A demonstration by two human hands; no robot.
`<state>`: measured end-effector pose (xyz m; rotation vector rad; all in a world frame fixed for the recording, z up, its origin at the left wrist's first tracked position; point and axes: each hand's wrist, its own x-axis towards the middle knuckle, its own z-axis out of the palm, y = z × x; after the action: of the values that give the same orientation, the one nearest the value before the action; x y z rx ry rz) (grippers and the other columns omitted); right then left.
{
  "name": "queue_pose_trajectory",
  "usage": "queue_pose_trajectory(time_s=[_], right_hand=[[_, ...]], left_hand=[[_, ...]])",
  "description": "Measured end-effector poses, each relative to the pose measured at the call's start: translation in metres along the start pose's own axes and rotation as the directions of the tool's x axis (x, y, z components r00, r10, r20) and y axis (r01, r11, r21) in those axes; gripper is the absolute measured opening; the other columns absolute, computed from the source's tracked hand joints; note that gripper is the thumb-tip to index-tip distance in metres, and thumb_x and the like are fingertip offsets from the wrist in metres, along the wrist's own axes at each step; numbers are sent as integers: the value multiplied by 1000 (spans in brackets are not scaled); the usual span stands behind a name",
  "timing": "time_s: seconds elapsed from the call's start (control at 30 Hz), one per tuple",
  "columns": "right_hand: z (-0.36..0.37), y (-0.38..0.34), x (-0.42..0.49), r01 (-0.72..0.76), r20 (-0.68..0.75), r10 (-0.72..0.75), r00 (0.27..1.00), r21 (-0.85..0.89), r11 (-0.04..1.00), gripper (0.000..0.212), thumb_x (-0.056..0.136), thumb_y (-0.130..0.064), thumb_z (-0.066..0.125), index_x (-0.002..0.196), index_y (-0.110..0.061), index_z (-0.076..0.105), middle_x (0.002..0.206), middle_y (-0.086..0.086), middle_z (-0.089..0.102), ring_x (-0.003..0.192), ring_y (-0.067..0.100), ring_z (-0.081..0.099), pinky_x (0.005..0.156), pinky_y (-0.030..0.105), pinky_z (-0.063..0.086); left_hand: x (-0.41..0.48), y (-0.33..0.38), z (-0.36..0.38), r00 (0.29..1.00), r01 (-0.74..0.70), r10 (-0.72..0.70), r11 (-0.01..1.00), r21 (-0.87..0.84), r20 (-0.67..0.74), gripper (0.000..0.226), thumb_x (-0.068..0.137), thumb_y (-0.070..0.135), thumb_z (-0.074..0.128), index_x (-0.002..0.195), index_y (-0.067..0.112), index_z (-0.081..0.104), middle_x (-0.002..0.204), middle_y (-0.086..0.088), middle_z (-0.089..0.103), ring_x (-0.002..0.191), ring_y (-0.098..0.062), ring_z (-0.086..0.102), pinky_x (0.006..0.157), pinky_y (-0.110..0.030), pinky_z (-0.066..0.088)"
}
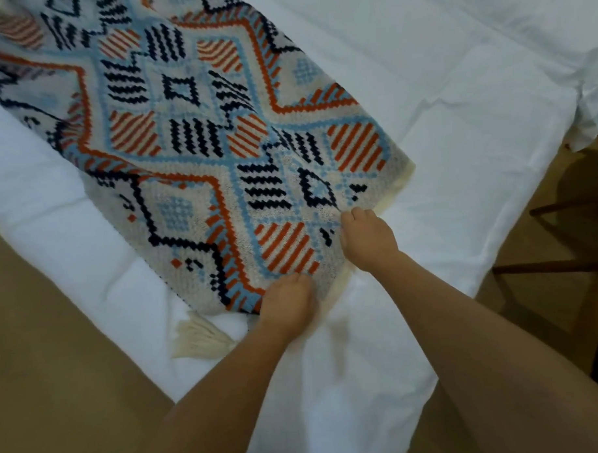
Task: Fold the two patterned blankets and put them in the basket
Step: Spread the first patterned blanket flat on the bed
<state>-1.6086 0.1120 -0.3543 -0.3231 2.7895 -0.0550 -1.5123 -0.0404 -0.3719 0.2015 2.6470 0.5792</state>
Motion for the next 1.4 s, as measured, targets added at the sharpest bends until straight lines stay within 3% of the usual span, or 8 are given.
queue_pose_trajectory(time_s=[0.27,0.43,0.53,0.83,0.97,1.03,1.2,1.4], right_hand=[[-40,-101,39,140,-1,-140,990,73,988,26,95,-16,36,117,-5,46,120,13,50,108,27,46,90,36,40],[-58,-197,86,136,85,-142,986,73,988,27,97,-20,34,120,-7,43,120,12,47,104,27,46,83,36,40],[-68,-267,124,121,66,-129,989,120,985,26,97,-21,36,117,-8,45,118,13,48,101,26,46,81,35,39],[-87,-446,236,131,29,-142,989,245,961,26,96,-19,39,117,-6,46,118,13,49,107,30,47,84,38,41],[-93,-494,290,196,-22,-198,980,282,939,25,94,-15,39,115,-5,47,116,12,50,106,29,49,84,37,42],[-95,-518,318,220,-39,-219,975,302,927,17,92,-14,40,104,-5,49,109,13,53,91,26,49,73,36,40],[-101,-567,395,259,-28,-266,964,344,903,7,92,-17,44,85,-16,43,92,10,47,78,20,38,65,30,29],[-98,-610,462,151,112,-192,975,298,943,33,91,-30,49,115,-8,49,115,12,49,107,28,46,81,36,42]], left_hand=[[18,-103,-97,998,56,-51,992,111,-48,25,94,22,39,112,9,50,113,-11,56,102,-27,51,84,-34,40],[28,-207,-168,991,103,-91,987,122,-100,29,94,20,38,119,8,49,116,-11,55,103,-28,52,83,-34,41],[33,-275,-207,989,125,-112,983,134,-101,25,91,18,41,113,9,51,113,-12,56,102,-30,53,82,-36,40],[60,-446,-303,988,144,-127,968,204,-93,34,94,12,36,127,11,44,123,-9,52,109,-28,48,86,-35,38],[85,-496,-329,953,287,-288,958,-21,-99,36,97,14,35,132,11,43,130,-9,50,116,-27,48,92,-34,39],[102,-517,-344,922,363,-380,913,-189,-68,38,98,15,35,135,9,42,136,-11,49,122,-26,47,98,-33,38],[154,-575,-388,881,446,-472,856,-260,-42,39,98,16,37,135,8,43,138,-12,49,124,-27,47,98,-32,38],[209,-645,-428,837,481,-543,791,-379,-71,41,96,21,46,133,5,41,133,-17,50,119,-31,49,85,-31,40]])
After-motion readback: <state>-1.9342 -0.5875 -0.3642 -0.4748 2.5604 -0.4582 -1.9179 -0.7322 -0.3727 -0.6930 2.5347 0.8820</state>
